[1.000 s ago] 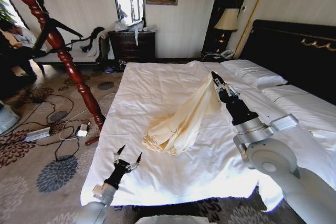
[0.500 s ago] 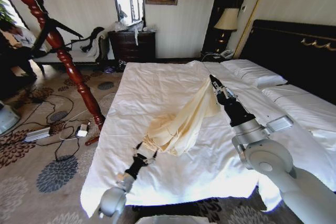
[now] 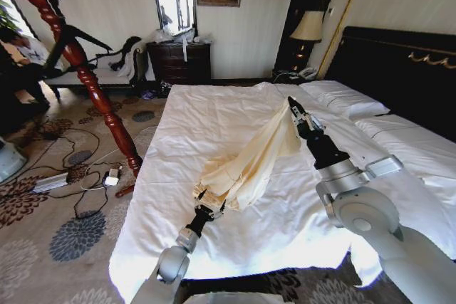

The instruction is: Pick up the clothes from the bed and hang them on the clothes hanger.

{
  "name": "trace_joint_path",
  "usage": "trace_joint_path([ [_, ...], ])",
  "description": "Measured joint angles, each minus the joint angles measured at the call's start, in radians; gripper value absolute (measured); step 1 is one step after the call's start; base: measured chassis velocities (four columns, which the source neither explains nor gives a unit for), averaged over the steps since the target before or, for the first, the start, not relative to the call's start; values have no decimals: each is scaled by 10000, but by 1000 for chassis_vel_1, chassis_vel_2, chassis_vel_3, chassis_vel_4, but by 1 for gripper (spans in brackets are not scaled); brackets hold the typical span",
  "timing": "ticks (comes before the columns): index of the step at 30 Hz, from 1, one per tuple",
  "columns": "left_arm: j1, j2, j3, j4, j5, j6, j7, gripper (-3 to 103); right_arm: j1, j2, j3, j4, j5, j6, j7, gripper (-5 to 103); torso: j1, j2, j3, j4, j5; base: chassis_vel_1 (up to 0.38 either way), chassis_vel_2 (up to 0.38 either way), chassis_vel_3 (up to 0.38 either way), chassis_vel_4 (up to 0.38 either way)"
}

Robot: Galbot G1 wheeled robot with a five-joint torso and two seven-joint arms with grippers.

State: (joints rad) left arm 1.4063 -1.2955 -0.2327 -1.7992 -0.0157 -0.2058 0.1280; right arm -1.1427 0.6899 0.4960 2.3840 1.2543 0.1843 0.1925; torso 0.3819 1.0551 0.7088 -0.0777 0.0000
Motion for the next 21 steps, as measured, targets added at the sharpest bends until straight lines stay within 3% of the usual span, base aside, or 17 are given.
trace_joint_path([
  [7, -234, -191, 74, 335, 124, 45, 36, 100, 22, 196, -43, -15, -23, -3, -17, 0, 0, 0, 0, -2, 0, 0, 0, 0, 0],
  [18, -1091, -1276, 551, 1356, 889, -105, -86, 101, -19, 182, 14, 10, -17, -6, -24, 0, 0, 0, 0, -3, 0, 0, 0, 0, 0],
  [21, -1135, -1348, 548, 1361, 915, -108, -159, 92, -24, 230, 19, 16, -16, -6, -24, 0, -1, 0, 0, -2, 0, 0, 0, 0, 0],
])
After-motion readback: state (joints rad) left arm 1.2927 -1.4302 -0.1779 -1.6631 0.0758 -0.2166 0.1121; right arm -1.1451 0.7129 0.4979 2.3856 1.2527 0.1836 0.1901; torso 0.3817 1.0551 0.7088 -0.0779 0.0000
